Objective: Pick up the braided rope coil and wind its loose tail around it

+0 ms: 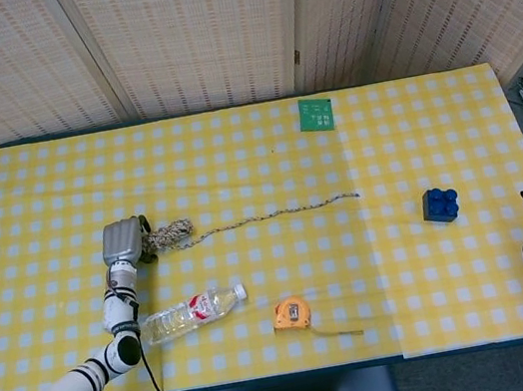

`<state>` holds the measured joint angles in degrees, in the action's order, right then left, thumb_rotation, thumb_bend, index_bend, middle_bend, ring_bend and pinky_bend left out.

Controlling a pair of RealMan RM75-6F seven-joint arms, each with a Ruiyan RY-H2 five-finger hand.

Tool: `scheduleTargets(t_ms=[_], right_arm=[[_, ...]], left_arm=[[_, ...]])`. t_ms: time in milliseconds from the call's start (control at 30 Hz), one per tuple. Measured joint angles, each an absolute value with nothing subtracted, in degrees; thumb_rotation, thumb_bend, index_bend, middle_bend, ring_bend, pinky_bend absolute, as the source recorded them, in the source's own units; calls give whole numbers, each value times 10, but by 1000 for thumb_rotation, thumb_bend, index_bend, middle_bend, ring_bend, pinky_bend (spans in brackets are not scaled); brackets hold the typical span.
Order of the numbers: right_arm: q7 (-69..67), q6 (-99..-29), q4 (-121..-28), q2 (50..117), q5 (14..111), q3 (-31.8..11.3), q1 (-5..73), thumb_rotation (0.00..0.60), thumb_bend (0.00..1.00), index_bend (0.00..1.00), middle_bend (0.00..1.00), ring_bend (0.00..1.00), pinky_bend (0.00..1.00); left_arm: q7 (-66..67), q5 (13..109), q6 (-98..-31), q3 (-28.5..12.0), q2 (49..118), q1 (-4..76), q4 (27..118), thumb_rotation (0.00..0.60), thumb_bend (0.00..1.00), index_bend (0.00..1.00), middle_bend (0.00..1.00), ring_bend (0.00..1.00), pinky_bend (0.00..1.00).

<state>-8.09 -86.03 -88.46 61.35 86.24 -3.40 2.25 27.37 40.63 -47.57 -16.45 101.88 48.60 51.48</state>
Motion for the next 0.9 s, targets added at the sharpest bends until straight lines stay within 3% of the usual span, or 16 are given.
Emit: scheduleTargets(t_ms=[467,633,800,900], right_arm=[[-81,-859,-885,615,863,-34,23,600,513,0,0,57,0],[-81,-860,-885,614,864,-34,22,600,514,0,0,56,0],[-79,-859,-888,611,868,-33,25,600,513,0,0,58,0],[-76,-856,-893,608,877,-34,31,600,513,0,0,74,0]], left_arm=[[244,430,-451,-162,1007,477,516,600,455,541,520,508,507],[222,441,-443,-163,996,472,529,600,600,593,567,554,569],[183,464,-441,-165,985,465,545,600,655,652,625,608,686],[149,488,-445,-167,976,458,558,600,666,670,646,626,707]])
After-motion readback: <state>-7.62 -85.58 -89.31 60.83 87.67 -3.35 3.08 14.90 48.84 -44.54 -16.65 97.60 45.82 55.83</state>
